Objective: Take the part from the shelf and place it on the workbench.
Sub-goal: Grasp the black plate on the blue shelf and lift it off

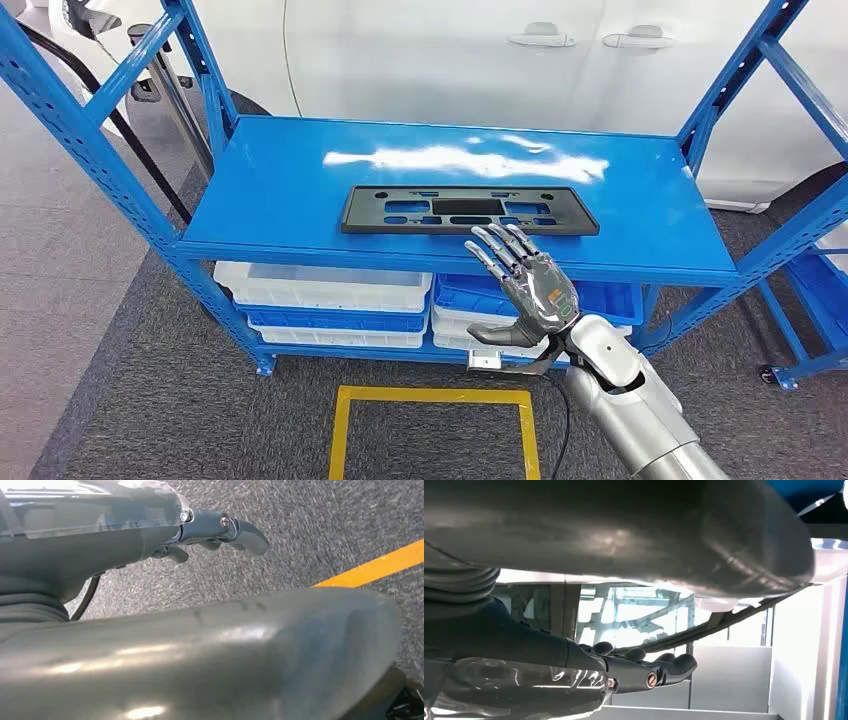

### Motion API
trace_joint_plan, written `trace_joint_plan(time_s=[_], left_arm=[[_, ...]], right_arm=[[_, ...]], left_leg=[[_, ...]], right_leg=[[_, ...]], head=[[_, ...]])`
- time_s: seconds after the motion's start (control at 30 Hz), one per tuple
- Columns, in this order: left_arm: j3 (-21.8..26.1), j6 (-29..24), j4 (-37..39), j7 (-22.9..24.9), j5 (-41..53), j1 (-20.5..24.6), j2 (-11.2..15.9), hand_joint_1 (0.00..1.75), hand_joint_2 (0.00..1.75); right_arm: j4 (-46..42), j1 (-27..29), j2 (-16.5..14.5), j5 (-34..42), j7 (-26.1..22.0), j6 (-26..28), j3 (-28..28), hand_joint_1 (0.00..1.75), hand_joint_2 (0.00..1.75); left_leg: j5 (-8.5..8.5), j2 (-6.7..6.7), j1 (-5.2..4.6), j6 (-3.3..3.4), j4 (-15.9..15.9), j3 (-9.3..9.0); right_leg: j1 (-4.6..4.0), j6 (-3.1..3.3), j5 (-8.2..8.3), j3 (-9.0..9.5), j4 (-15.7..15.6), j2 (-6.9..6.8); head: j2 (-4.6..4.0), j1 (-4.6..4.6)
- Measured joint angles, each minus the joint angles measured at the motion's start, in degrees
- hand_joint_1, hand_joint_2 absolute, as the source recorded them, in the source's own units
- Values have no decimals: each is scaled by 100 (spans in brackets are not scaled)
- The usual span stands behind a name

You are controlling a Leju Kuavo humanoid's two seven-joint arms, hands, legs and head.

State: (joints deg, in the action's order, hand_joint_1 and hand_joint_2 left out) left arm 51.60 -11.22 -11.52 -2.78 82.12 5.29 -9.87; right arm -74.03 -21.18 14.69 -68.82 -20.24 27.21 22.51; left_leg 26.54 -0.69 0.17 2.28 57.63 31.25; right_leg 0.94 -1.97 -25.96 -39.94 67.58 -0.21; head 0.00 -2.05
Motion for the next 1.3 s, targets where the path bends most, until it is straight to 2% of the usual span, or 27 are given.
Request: trace_joint_plan(time_s=[0.03, 0.07, 0.1, 0.13, 0.17, 0.27, 0.3, 0.33, 0.4, 0.43, 0.47, 0.5, 0.57, 0.6, 0.63, 0.73, 0.77, 0.83, 0.9, 0.93, 0.97, 1.0, 1.07, 1.1, 1.13, 1.23, 1.3], left_arm=[[0, -5, 0, 0, -1, -2, -1, 0, 0], [0, -7, 1, 0, -2, -5, -3, 0, 0], [0, -13, 1, 0, -3, -8, -5, 0, 0], [0, -17, 2, 0, -5, -11, -7, 0, 0], [0, -19, 2, 0, -7, -15, -8, 0, 0], [1, -24, 2, 0, -8, -18, -6, 0, 0], [1, -26, 2, -1, -8, -15, -5, 0, 0], [1, -25, 2, -2, -8, -16, -5, 0, 0], [2, -12, 2, -10, -3, -22, -5, 0, 0], [2, -4, 2, -13, -1, -30, -5, 0, 0], [2, 1, 2, -15, 2, -37, -5, 0, 0], [2, 3, 2, -15, 2, -41, -4, 0, 0], [2, 3, 2, -16, 3, -35, -2, 0, 0], [2, 3, 2, -17, 4, -25, -1, 0, 0], [2, 2, 2, -18, 4, -15, -1, 0, 0], [2, -5, 2, -19, 10, -4, -3, 0, 0], [2, -7, 2, -18, 13, -2, -4, 0, 0], [2, -9, 2, -17, 15, 7, -7, 0, 0], [2, -8, 2, -15, 14, 11, -7, 0, 0], [2, -6, 2, -13, 13, 10, -6, 0, 0], [2, -4, 2, -8, 12, 9, -6, 0, 0], [2, -1, 2, -4, 11, 9, -8, 0, 0], [2, 3, 2, 8, 11, 10, -14, 0, 0], [2, 4, 2, 12, 11, 13, -17, 0, 0], [2, 5, 2, 16, 11, 15, -19, 0, 0], [2, 5, 2, 25, 11, 16, -20, 0, 0], [2, 4, 2, 28, 11, 18, -19, 0, 0]], right_arm=[[9, -10, 0, 1, 1, 10, 6, 0, 0], [20, -20, -1, 2, 1, 20, 11, 0, 0], [36, -37, -1, 3, 2, 37, 22, 0, 0], [51, -47, -2, 3, 2, 50, 31, 0, 0], [64, -53, -2, 3, 2, 58, 37, 0, 0], [82, -57, -6, 3, 2, 62, 50, 0, 0], [85, -61, -9, 3, 2, 63, 53, 0, 0], [89, -65, -13, 3, 2, 63, 57, 0, 0], [103, -65, -15, 3, 2, 62, 62, 0, 0], [111, -59, -15, 3, 2, 62, 64, 0, 0], [120, -53, -15, 3, 2, 61, 66, 0, 0], [128, -49, -16, 3, 2, 61, 67, 0, 0], [138, -48, -17, 3, 2, 61, 69, 0, 0], [142, -51, -17, 3, 3, 61, 70, 0, 0], [147, -53, -17, -2, 5, 59, 70, 0, 0], [175, -66, -23, -61, 26, 34, 75, 0, 0], [191, -78, -25, -102, 55, 3, 77, 0, 0], [263, -131, -25, -187, 143, -111, 80, 0, 0], [423, -197, -24, -224, 218, -255, 80, 0, 0], [535, -227, -24, -226, 246, -314, 79, 0, 0], [656, -268, -24, -234, 269, -353, 79, 0, 0], [779, -327, -24, -253, 292, -376, 79, 0, 0], [1008, -497, -24, -318, 339, -395, 78, 0, 0], [1105, -583, -24, -349, 362, -403, 78, 0, 0], [1191, -653, -24, -371, 380, -413, 77, 0, 0], [1376, -764, -25, -396, 396, -439, 76, 0, 0], [1438, -812, -26, -406, 396, -443, 76, 0, 0]], left_leg=[[20, -5, -2, -10, -1, -20], [39, -8, -14, -25, 6, -29], [69, -16, -23, -50, 13, -43], [92, -20, -29, -79, 14, -45], [108, -20, -32, -110, 8, -44], [222, 0, -25, -210, 89, -45], [341, 8, -21, -239, 294, 41], [500, 15, -6, -262, 620, 203], [792, 21, 13, -302, 1415, 655], [812, 22, 22, -315, 1647, 815], [718, 23, 28, -320, 1665, 871], [518, 25, 34, -316, 1445, 804], [63, 28, 31, -278, 633, 460], [-68, 28, 24, -249, 302, 313], [-123, 27, 15, -220, 100, 225], [-125, 24, 12, -126, -10, 181], [-140, 27, 21, -88, -36, 165], [-167, 32, 39, -35, -79, 141], [-167, 32, 38, -21, -80, 145], [-163, 30, 37, -20, -77, 145], [-158, 28, 37, -23, -72, 142], [-150, 26, 37, -32, -63, 135], [-122, 24, 31, -68, -37, 123], [-107, 23, 22, -92, -21, 125], [-97, 23, 12, -118, -11, 130], [-78, 24, 5, -206, -9, 133], [72, 29, 14, -267, 202, 220]], right_leg=[[-5, 20, 139, 100, -254, 0], [-21, 39, 188, 166, -405, 2], [-39, 72, 299, 291, -708, 2], [-59, 102, 324, 356, -873, 5], [-76, 127, 282, 375, -916, 10], [-36, 206, 242, 447, -1001, 18], [-20, 234, 233, 483, -1028, 13], [-19, 259, 220, 510, -1040, 5], [-24, 288, 192, 530, -1039, -2], [-26, 290, 180, 540, -1038, 1], [-26, 286, 167, 556, -1036, 8], [-26, 278, 150, 581, -1034, 15], [-37, 243, 110, 636, -1023, 26], [-47, 219, 94, 650, -1015, 29], [-57, 192, 84, 653, -1009, 30], [-53, 101, 71, 655, -1004, 31], [-44, 71, 16, 635, -937, 29], [-22, 21, -266, 426, -467, 28], [-11, -19, -610, 45, 303, 27], [-5, -34, -670, -93, 561, 27], [0, -42, -614, -131, 608, 26], [7, -42, -450, -53, 417, 25], [16, -20, -50, 323, -382, 24], [7, 4, 69, 476, -714, 26], [-6, 30, 117, 565, -913, 27], [-28, 127, 116, 588, -993, 27], [-6, 206, 126, 601, -1015, 19]], head=[[0, 0], [0, 0], [0, 0], [0, 0], [0, 0], [0, -1], [0, -1], [0, -1], [0, -2], [0, -2], [0, -2], [0, -2], [0, -1], [0, -1], [0, 0], [0, 0], [0, 0], [0, 0], [0, 0], [0, 0], [0, 0], [0, 0], [0, 0], [0, 0], [0, 0], [0, 0], [0, 0]])
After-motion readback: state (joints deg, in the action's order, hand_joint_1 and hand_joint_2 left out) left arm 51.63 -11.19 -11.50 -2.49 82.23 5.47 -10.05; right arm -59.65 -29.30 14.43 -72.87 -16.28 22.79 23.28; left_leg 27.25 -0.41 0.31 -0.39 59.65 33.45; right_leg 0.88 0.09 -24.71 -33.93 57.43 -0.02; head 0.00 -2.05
